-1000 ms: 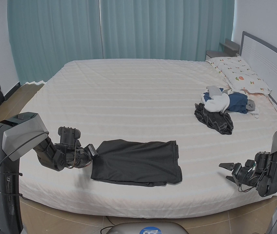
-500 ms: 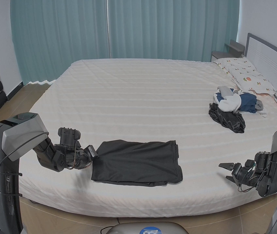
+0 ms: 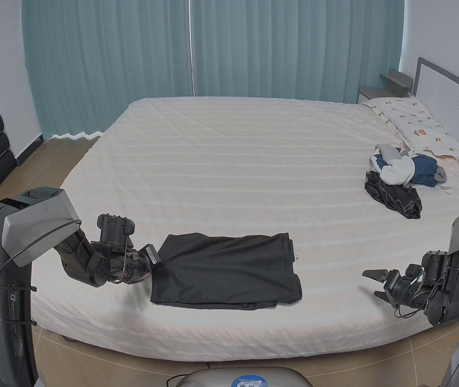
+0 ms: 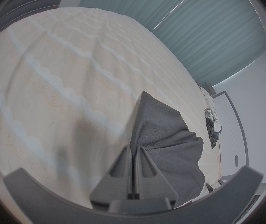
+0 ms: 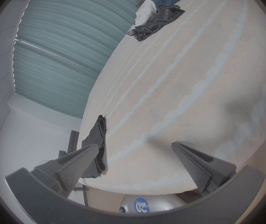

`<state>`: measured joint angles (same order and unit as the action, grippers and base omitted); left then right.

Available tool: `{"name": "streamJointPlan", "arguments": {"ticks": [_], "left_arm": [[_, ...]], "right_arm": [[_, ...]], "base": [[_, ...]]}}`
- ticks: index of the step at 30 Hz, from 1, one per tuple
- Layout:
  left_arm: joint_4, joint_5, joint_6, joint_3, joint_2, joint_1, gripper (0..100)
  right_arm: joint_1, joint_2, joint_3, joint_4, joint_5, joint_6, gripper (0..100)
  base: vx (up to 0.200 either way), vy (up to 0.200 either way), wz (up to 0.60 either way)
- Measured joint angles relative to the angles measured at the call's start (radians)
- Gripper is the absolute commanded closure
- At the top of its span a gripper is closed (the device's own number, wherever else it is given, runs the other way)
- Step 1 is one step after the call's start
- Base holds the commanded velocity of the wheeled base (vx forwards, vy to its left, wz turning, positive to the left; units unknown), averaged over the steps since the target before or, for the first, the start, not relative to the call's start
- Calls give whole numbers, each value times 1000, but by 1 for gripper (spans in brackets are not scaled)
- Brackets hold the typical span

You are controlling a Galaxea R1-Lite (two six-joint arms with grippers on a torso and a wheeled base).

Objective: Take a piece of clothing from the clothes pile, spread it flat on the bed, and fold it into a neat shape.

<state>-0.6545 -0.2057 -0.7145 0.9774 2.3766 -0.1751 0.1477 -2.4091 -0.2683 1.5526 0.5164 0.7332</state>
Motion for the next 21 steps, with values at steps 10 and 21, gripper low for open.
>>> {"name": "streamJointPlan", "arguments": {"ticks": [10, 21], "left_arm": [[-2, 1, 3, -38, -26, -1, 0], [-10, 1, -3, -60, -88, 44, 0]], "right_arm": [[0, 0, 0, 0, 0, 0, 0], [-1, 0, 1, 1, 0, 0, 0]], "base": [[0, 0, 0], [0, 36, 0]]}}
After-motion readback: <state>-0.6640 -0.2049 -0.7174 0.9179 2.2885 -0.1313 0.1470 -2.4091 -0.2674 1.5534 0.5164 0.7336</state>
